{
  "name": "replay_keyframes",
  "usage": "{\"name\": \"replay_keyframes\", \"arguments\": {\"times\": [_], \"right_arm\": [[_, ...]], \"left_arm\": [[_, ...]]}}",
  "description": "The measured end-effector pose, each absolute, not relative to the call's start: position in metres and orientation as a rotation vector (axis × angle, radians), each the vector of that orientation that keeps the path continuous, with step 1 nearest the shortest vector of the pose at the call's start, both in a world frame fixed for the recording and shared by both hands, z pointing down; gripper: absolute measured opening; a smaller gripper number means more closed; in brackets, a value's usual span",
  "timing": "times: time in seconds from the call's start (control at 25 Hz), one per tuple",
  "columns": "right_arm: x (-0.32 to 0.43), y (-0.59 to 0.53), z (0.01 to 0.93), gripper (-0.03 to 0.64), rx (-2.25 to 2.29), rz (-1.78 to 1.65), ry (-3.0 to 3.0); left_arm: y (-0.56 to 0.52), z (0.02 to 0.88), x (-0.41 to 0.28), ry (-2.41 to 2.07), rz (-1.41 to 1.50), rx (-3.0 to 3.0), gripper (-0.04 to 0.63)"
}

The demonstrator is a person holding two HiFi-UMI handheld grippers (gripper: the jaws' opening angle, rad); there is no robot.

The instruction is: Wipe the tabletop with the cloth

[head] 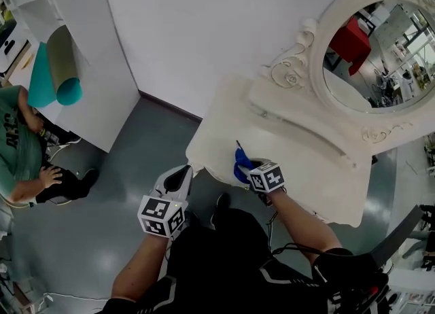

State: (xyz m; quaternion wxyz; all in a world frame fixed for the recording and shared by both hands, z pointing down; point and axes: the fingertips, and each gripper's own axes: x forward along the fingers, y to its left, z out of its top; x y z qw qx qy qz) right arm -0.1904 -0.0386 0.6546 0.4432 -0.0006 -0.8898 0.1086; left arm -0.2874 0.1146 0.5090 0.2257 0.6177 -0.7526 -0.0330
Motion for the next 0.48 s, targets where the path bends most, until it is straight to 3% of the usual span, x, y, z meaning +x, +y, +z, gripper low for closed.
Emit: {"name": "replay_keyframes", "arguments": {"times": [0.48], "right_arm": [[-0.204,-0.210,0.662,0.101,0.240,0.199,-2.186]], "left_arm": [[0.117,0.494,-0.280,-2.198,-0.069,1.581,0.008]]}}
